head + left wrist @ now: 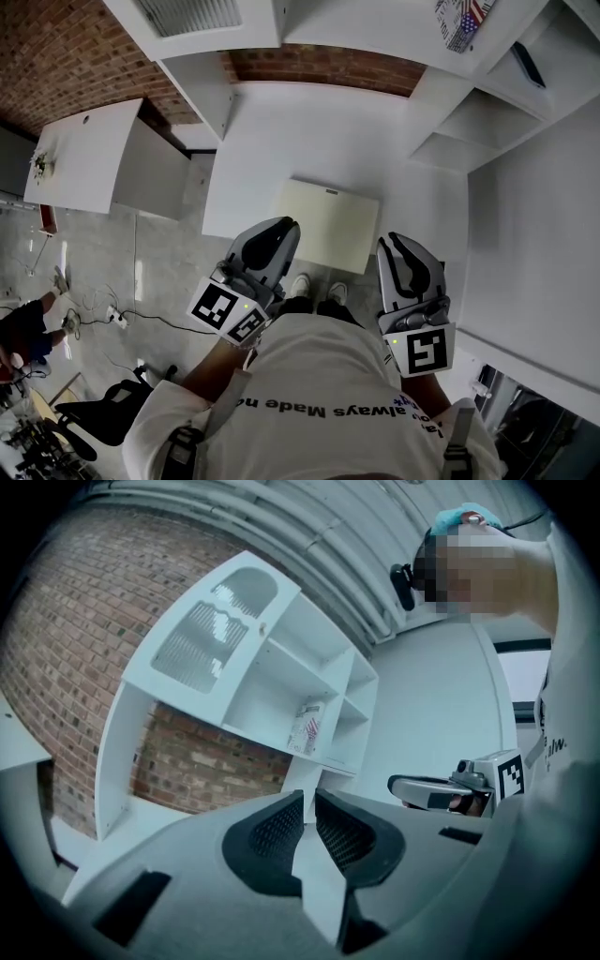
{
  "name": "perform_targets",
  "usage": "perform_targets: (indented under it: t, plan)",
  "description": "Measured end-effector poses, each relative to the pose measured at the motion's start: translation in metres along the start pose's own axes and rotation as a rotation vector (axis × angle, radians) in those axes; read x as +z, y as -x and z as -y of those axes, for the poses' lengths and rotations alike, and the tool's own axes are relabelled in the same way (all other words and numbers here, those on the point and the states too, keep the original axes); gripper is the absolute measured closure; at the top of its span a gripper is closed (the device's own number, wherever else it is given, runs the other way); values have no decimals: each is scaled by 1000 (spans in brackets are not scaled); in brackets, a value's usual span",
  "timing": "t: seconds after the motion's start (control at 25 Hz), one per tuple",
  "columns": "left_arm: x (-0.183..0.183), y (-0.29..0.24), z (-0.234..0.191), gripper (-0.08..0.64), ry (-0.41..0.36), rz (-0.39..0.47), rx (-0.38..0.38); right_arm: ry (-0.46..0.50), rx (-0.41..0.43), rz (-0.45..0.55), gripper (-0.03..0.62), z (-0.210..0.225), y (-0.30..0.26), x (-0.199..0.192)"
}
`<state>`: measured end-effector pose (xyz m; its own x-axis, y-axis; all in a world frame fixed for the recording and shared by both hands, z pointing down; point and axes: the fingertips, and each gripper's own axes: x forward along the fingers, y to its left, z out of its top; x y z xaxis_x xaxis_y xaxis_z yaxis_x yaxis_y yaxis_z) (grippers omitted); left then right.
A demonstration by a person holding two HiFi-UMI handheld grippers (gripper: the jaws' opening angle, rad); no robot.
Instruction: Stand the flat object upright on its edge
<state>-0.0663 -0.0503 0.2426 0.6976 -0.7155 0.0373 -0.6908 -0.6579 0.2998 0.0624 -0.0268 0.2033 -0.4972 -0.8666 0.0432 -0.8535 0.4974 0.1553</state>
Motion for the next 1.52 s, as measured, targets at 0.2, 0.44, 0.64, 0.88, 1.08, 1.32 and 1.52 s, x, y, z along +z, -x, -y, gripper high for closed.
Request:
perform_targets:
  t: [0.2,0.44,0.64,0.88,1.08,1.32,1.52]
  plan:
    - [-33,10,-12,463,103,-44,35,6,38,-63,528,-14,-3,-29]
    - [-83,27,-38,428,230,-95,117,51,91,-165,475,-36,-4,-74]
    - [-133,40,-65,389,351,-126,159,120,138,-298,442,-54,0,-119]
    - [-186,54,-89,362,479,-151,212,171,174,-363,407,-75,0,-162]
    - [-224,62,-112,324,595,-160,249,242,211,-407,359,-94,-6,-198]
    - [-271,76,-138,293,709,-186,311,317,244,-453,336,-111,-12,-237]
    - [-308,89,-148,276,789,-210,358,346,280,-511,322,-122,-14,-271]
